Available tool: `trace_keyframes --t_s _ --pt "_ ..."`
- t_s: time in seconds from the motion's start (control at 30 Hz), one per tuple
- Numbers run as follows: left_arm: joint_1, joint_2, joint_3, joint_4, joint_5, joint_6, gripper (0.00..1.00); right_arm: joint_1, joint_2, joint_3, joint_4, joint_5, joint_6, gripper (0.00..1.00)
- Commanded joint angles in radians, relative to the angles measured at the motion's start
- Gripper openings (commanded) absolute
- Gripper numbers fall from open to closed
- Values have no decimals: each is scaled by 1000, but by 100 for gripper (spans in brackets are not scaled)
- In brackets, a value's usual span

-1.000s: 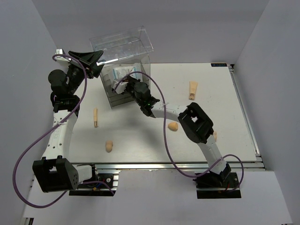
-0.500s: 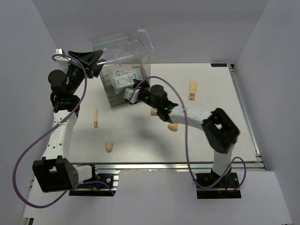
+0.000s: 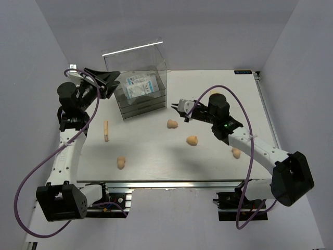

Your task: Organize the makeup

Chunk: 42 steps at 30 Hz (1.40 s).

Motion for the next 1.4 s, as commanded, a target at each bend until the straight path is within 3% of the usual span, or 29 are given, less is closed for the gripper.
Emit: trace_keyframes --t_s 0.0,0.2,0.37,0.47,0.57,0.63,0.67,0.7,0.8,0.87,0.97,1.0,1.2,1.27,1.37 --pt "0 -105 -47 -196 -13 149 72 -8 -78 -80 -76 -60 40 17" --pt "0 -221 -208 -351 -67 166 82 -24 -121 -119 -98 -29 94 18" --pt "-2 -224 -164 -713 -137 281 92 -22 -116 -126 -107 -17 104 20" --pt "-3 -237 -177 -787 -163 302 90 -22 -113 -134 -112 -3 117 20" --pt "-34 -248 -264 -655 -179 237 44 -33 -104 -123 -119 28 162 20" --pt "-138 -213 -327 -534 -272 204 28 -45 -95 -108 -134 28 242 20" --pt "-185 -193 -349 -473 -307 191 28 -53 -89 -91 -153 25 268 20" --pt "-289 -158 -404 -305 -349 179 30 -65 -87 -85 -161 22 311 20" --pt "-428 -81 -479 31 -488 110 54 -74 -104 -88 -185 11 336 22" --pt "-459 14 -495 115 -569 90 66 -80 -128 -108 -190 17 341 23" --pt "-486 127 -533 341 -709 64 71 -90 -159 -129 -199 32 344 24" --pt "-496 155 -544 471 -748 53 71 -94 -168 -140 -204 35 345 24" --pt "-505 399 -554 804 -1005 -40 74 -117 -207 -165 -214 55 356 26" --pt "-503 507 -554 947 -1042 -47 72 -123 -213 -166 -217 60 356 26" --pt "-505 626 -515 1029 -1075 -81 67 -136 -220 -163 -222 63 356 26"
